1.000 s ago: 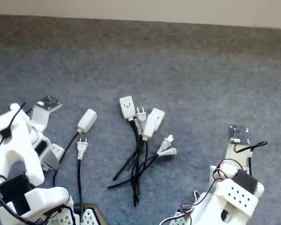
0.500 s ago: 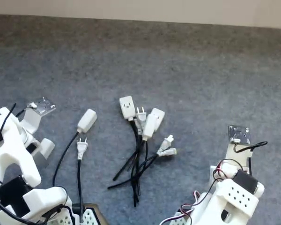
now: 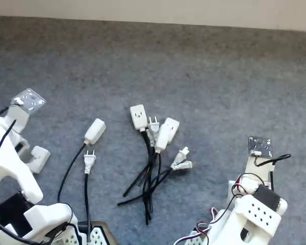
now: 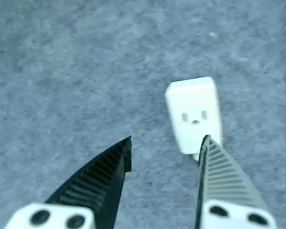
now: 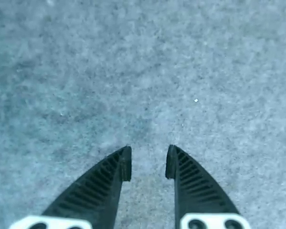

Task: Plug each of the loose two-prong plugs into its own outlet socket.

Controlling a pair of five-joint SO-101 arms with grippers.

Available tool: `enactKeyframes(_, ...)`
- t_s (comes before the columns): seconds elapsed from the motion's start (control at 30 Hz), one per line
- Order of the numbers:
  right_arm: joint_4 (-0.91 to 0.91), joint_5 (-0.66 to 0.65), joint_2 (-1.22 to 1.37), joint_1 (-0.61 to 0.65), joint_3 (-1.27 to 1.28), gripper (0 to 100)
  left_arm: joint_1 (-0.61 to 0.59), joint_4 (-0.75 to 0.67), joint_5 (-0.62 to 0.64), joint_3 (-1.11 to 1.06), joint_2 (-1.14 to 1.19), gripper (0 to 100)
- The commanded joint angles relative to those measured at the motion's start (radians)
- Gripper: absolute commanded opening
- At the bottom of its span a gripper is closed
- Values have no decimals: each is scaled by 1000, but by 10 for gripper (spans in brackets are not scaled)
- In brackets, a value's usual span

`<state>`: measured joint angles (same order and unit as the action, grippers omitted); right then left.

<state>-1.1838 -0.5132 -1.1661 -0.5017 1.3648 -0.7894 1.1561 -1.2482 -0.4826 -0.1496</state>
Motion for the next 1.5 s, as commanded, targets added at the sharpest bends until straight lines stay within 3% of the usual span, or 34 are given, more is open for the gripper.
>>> enactKeyframes(0.0,13,-8,-12,39,-2,128,-27,-8,-11,77,-24,232)
enactKeyframes(0.1,13,-8,-12,47,-2,128,-39,-38,37,87,-15,232)
enactKeyframes(0.37,13,-8,-12,45,-2,128,-19,-338,74,-127,-13,232)
enactKeyframes(0.53,13,-8,-12,50,-2,128,5,-339,74,-183,-19,232)
enactKeyframes(0.67,13,-8,-12,50,-2,128,56,-192,74,-163,-27,232)
enactKeyframes(0.9,13,-8,-12,50,-2,128,157,195,94,-90,-81,232)
enactKeyframes(1.2,13,-8,-12,50,-2,128,220,489,87,-110,-180,232)
enactKeyframes(1.3,13,-9,-12,50,-2,128,193,425,94,-85,-214,231)
enactKeyframes(1.47,13,-11,-12,47,-2,128,110,98,178,-77,-246,231)
